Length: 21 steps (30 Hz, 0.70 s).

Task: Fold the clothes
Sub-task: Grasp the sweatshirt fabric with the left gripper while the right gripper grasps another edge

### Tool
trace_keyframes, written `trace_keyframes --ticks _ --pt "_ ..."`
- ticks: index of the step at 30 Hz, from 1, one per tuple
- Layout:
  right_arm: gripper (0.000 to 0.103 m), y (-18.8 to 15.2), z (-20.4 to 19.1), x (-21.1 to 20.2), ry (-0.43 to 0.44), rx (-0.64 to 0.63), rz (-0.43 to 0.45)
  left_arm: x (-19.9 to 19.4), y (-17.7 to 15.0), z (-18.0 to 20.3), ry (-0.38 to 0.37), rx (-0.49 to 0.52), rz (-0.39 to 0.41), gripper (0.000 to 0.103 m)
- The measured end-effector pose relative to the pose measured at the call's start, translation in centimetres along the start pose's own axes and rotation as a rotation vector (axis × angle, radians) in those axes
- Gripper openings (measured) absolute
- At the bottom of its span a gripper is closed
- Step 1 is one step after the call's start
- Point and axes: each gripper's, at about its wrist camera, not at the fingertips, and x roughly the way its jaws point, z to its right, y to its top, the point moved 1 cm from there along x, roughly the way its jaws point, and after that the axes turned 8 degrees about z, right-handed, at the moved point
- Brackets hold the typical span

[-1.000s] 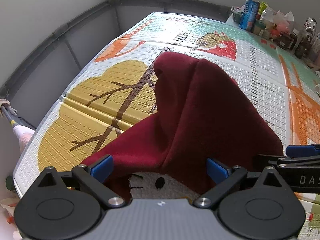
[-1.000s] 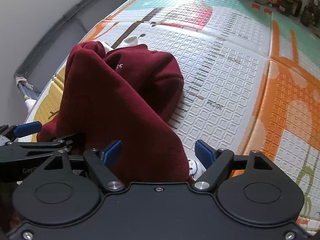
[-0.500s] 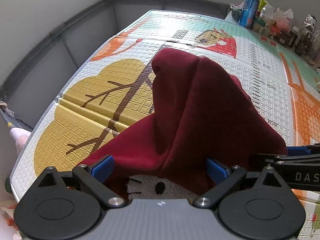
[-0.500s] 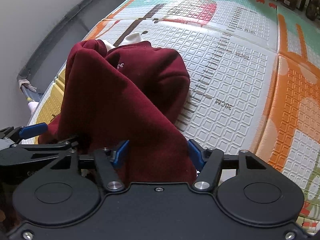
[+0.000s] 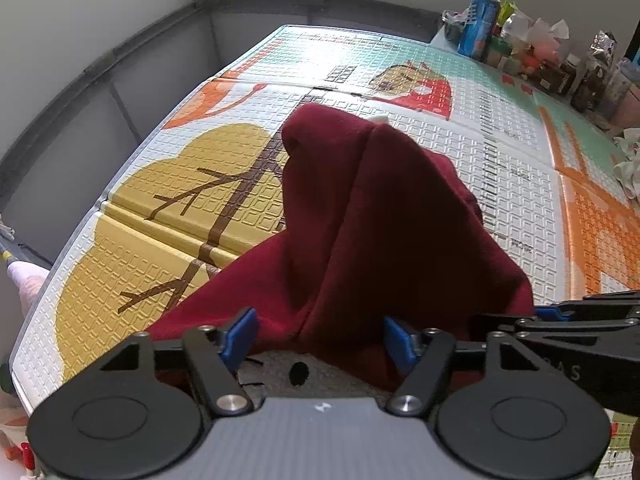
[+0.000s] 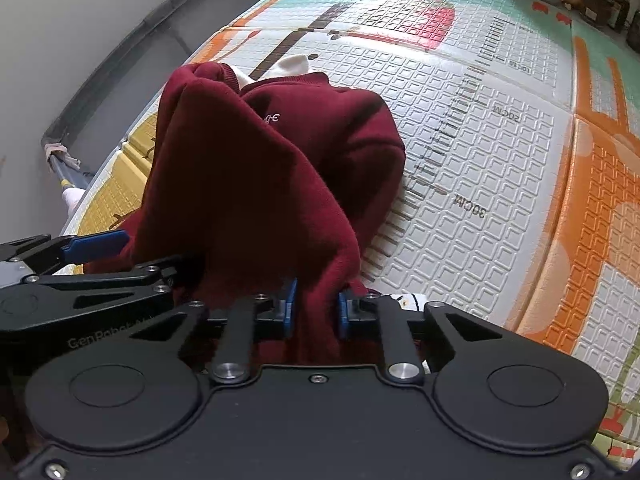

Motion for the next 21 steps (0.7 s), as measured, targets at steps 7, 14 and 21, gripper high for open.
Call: trace_keyframes --ticks 7,14,21 --pt "0.011 -0.3 0.4 -0.9 0.024 0.038 0.012 -0.8 0.1 0.2 -0.028 0.014 0.008 0.037" --pt "0.009 -0.9 0.3 -1.9 0.021 0.041 0.021 -1.2 0.0 0.2 -0.045 0.015 0.000 0.023" --pt "0.009 -1.8 0.8 -2.7 -0.006 0.050 0.027 -1.1 -0.4 1.1 -0.081 0.034 -0.027 0.022"
